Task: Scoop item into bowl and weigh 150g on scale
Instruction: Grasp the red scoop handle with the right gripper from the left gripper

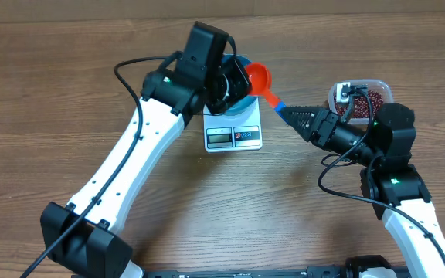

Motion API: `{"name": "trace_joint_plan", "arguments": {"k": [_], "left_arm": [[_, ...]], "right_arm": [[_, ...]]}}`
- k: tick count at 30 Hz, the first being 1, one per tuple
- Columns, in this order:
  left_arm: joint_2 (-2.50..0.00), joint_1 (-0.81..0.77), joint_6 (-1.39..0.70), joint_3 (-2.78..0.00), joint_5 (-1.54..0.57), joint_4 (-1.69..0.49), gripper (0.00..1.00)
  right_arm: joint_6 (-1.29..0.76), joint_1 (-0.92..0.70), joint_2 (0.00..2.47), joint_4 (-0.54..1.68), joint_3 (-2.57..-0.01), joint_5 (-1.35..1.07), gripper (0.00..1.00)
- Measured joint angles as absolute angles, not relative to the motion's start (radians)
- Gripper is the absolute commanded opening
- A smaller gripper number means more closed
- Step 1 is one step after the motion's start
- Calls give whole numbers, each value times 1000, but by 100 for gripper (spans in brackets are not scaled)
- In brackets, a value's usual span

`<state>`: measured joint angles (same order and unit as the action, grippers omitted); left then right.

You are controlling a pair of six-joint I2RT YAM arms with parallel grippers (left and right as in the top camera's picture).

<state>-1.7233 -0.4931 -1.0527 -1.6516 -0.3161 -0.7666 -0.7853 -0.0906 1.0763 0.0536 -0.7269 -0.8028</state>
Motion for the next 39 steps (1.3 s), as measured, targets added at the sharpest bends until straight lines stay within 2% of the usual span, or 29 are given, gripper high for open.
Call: {"name": "trace_joint_plan", "arguments": {"k": [6,10,17,34,39], "left_arm": [[-1723,-546,-1071,-1651,-301,-782,5],[-1723,-575,-1076,-1651,-291,-788,4],[-1723,-577,-1134,-1651,-286,-817,5],[-1723,-576,-1241,-1651,-275,-821,4],[-1723,-576,-1239,-1651,-272,-822,4]], "right_arm": [[-825,-107,1076,53,-727,-751,43],[-842,-107,1076,52,-727,-744,36],[-871,-109,1076,52,-727,-744,32],[-928,-108,1069,52,-727,-725,31],[-936,-109,1069,52,-727,-725,24]]}}
